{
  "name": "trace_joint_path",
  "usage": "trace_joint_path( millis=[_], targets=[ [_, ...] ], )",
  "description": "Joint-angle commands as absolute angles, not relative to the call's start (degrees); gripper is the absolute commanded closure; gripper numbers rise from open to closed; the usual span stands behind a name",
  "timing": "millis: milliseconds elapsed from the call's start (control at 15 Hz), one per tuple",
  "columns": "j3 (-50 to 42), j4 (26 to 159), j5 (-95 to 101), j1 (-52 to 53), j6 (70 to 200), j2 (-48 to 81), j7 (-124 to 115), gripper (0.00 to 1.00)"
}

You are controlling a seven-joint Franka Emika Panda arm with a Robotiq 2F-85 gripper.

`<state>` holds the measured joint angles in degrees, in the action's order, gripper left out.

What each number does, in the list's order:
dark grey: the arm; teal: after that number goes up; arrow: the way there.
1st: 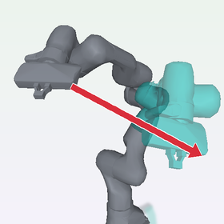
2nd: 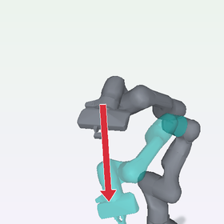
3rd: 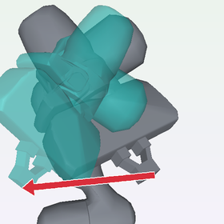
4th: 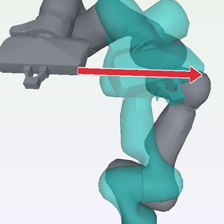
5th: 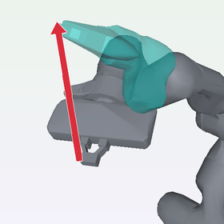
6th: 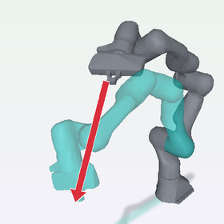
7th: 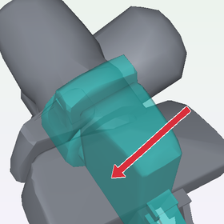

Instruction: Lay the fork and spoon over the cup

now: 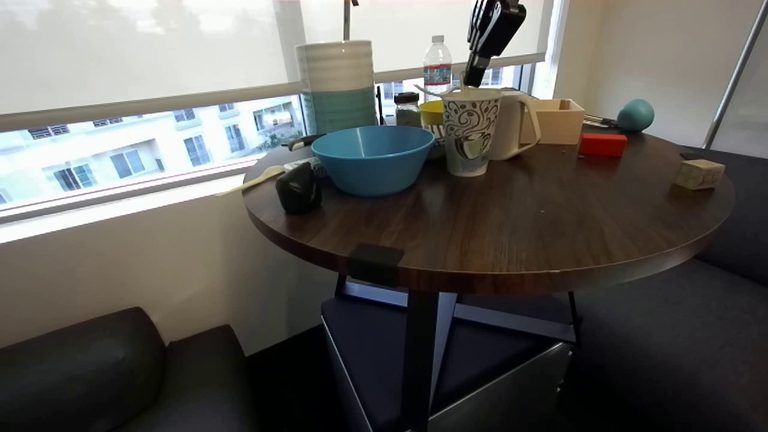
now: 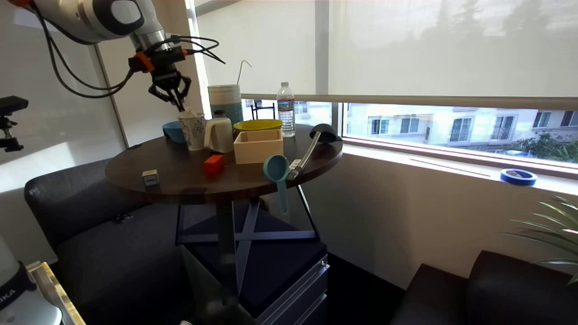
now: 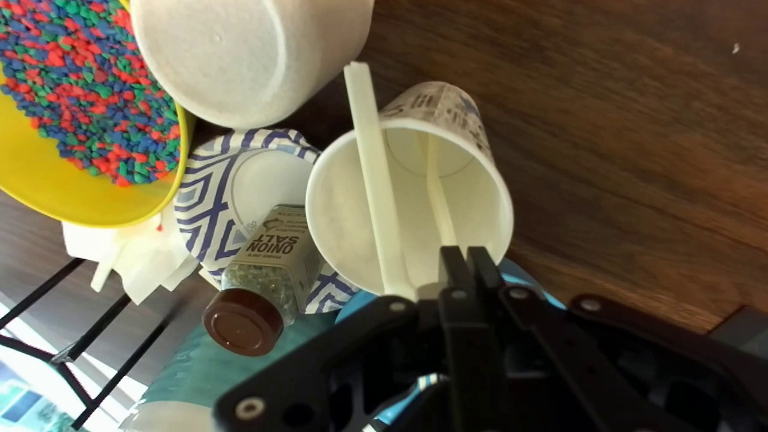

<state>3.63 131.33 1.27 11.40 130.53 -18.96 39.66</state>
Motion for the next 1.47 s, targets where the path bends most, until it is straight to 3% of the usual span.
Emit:
trace_joint_path(
  millis=[0,1400],
  targets=[
    [3.4,130.9,1.4,11.5,130.6,-19.2,38.9,1.0],
    [0.3,128.3,-1.3,11.6,129.7,-23.9,35.4,0.99]
  ],
)
